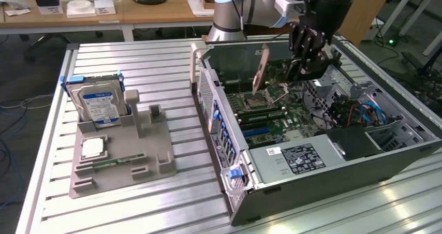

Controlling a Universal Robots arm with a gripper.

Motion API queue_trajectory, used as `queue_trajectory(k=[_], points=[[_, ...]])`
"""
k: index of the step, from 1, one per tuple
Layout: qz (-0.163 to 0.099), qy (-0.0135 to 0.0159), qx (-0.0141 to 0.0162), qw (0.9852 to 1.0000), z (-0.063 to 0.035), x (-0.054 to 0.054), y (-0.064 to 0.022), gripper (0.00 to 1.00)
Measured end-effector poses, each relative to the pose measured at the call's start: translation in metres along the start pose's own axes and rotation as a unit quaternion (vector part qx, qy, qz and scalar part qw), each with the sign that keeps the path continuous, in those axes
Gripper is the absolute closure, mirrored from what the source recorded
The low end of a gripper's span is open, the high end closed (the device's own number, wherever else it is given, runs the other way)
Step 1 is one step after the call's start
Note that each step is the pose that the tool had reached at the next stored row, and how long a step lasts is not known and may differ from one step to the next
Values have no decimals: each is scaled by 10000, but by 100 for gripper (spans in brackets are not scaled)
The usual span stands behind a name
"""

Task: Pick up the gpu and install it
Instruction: 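Insert the gpu into the slot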

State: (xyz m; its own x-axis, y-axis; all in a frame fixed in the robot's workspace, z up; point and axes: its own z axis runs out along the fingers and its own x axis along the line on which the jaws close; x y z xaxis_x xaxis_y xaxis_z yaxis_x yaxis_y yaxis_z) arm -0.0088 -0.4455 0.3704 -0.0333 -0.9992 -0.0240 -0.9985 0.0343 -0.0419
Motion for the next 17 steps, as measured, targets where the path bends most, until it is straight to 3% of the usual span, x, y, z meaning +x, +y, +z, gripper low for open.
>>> queue_trajectory(k=[10,17], points=[[1,1,0,10000,90,8,5,72],[2,-2,0,10000,213,173,35,72]])
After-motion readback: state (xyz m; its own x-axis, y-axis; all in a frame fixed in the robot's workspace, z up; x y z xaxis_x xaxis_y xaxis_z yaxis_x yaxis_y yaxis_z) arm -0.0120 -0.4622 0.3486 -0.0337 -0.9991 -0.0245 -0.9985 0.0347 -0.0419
